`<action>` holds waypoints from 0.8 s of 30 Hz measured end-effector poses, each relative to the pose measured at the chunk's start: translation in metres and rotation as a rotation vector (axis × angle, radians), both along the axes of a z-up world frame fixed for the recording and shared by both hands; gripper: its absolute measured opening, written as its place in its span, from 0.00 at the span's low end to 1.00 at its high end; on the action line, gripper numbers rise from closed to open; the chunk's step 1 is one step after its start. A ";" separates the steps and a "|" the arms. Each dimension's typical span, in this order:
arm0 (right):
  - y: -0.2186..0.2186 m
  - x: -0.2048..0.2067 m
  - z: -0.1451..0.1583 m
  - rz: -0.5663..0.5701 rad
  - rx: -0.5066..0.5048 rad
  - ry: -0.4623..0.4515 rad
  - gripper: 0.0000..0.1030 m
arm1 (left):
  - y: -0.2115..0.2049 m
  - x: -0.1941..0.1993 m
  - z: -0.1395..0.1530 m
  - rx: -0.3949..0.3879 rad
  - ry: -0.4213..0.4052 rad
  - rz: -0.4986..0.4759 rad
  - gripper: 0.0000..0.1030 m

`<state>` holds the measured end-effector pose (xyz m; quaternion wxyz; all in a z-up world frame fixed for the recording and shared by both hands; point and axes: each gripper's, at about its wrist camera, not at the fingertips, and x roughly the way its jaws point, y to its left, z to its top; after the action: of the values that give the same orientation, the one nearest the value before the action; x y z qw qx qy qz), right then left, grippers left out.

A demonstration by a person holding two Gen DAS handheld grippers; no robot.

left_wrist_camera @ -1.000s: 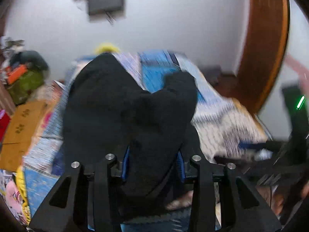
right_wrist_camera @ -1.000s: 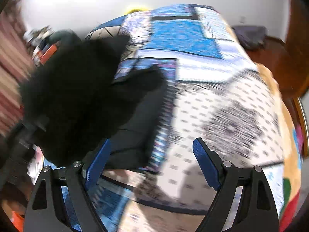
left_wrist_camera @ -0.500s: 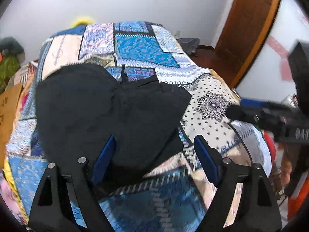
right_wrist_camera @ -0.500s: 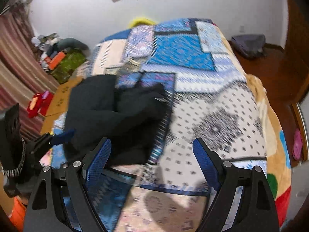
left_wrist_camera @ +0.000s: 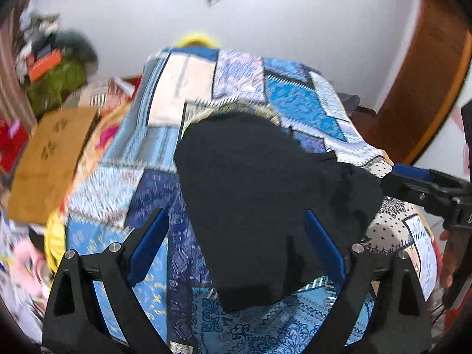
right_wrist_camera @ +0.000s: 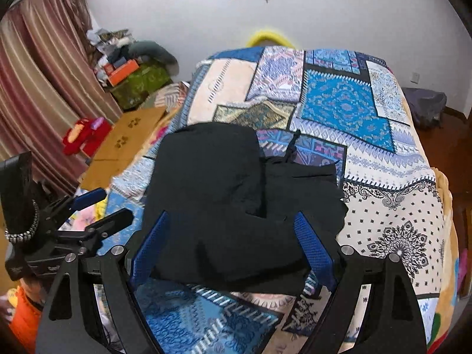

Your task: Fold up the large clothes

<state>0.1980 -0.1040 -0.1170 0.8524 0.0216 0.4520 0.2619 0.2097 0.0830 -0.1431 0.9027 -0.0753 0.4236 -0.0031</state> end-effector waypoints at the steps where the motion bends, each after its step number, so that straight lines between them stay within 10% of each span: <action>1: -0.001 0.003 -0.007 -0.017 -0.016 0.005 0.82 | 0.002 0.002 -0.008 -0.010 0.018 0.007 0.90; 11: -0.055 0.007 -0.084 -0.113 -0.021 0.228 0.85 | -0.003 -0.012 -0.059 -0.057 0.046 0.043 0.95; 24: -0.078 0.010 -0.049 -0.113 0.083 0.216 0.87 | 0.035 0.004 -0.045 -0.141 0.114 0.087 0.96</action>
<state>0.2081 -0.1824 -0.1661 0.8107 0.1103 0.5278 0.2281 0.2132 0.1181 -0.1879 0.8690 -0.1567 0.4692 0.0104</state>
